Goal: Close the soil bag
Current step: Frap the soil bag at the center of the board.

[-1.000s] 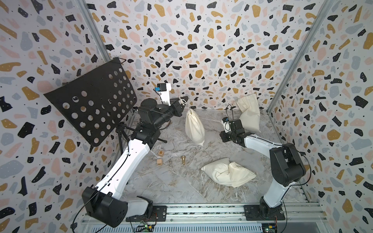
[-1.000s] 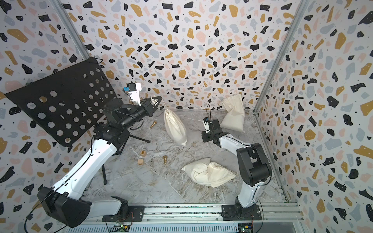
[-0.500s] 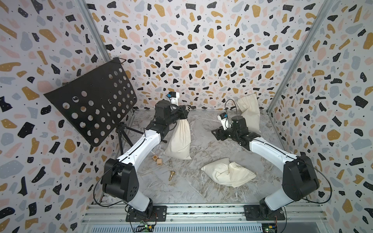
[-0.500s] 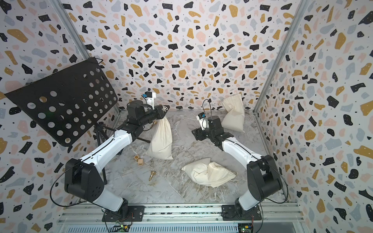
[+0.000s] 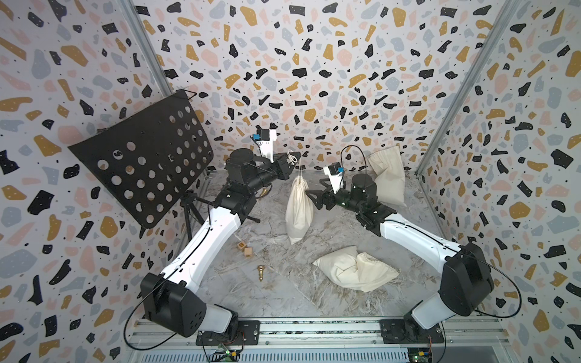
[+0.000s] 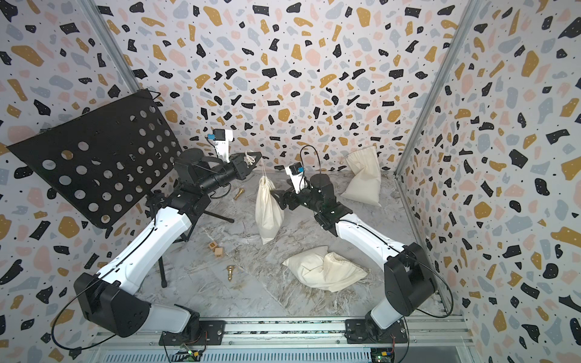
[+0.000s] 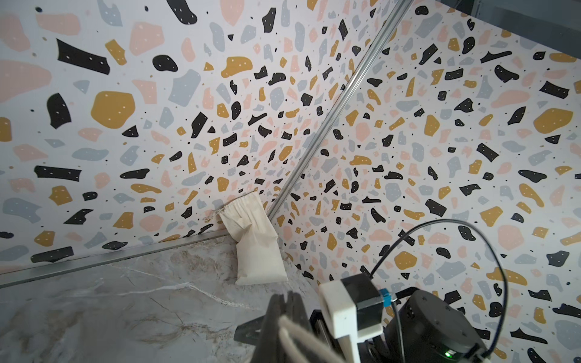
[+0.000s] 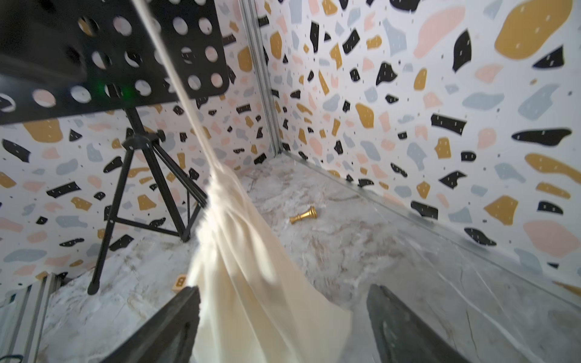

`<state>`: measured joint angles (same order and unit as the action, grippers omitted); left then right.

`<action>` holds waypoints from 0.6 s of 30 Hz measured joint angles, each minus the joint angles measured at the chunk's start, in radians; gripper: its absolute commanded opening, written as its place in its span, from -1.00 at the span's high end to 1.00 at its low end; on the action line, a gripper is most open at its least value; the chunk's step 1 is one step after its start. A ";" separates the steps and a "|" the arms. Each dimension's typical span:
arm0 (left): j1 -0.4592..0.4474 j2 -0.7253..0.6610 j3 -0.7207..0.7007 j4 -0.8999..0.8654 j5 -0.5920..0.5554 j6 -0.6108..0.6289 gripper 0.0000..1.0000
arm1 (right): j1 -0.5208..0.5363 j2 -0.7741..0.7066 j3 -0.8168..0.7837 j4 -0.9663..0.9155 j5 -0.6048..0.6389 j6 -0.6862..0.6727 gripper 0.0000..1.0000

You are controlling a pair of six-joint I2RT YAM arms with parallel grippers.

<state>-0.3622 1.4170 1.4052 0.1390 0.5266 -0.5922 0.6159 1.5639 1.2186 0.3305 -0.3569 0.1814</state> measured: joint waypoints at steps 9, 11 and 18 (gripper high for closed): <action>-0.035 0.027 0.000 0.013 0.021 -0.029 1.00 | 0.027 0.029 0.078 0.055 0.032 -0.014 -0.37; -0.040 0.027 0.000 0.017 0.031 -0.030 1.00 | 0.027 0.042 0.096 0.044 0.039 -0.029 -0.18; -0.051 0.027 0.000 0.019 0.053 -0.030 1.00 | 0.015 0.047 0.115 -0.016 0.010 -0.083 0.35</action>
<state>-0.4129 1.4441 1.4052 0.1577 0.5793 -0.6220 0.6308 1.6112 1.3338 0.3149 -0.3466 0.0982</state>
